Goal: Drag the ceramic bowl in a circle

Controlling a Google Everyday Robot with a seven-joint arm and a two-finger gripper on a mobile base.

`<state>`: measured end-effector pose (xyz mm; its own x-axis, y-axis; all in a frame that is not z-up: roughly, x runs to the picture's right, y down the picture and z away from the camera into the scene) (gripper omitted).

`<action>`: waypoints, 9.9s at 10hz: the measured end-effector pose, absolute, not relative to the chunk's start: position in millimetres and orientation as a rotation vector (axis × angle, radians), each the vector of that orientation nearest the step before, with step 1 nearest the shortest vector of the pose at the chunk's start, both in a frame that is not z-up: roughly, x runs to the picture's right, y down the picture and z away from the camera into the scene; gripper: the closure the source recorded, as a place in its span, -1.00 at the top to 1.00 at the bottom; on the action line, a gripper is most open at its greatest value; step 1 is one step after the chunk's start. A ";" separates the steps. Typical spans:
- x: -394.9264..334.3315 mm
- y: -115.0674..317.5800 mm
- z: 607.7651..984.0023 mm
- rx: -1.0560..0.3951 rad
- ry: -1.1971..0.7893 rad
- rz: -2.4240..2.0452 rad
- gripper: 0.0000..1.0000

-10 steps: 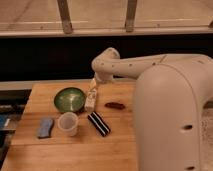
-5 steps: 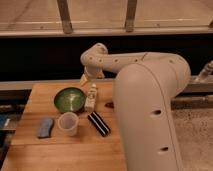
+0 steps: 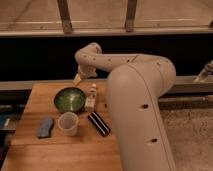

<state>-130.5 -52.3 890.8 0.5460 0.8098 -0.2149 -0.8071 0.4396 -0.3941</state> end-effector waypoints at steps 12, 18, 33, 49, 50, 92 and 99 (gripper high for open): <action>-160.0 -21.3 896.5 -0.589 -0.047 0.909 0.60; -169.9 -6.2 918.8 -0.656 -0.045 0.880 0.60; -144.8 41.3 951.4 -0.813 0.138 0.860 -0.70; -77.0 1.9 943.2 -0.711 0.200 0.992 -1.00; -98.5 -6.5 947.8 -0.722 0.178 0.951 -1.00; -114.5 -3.0 922.2 -0.713 0.173 0.862 -1.00; -186.4 27.1 903.3 -0.795 0.104 0.670 0.16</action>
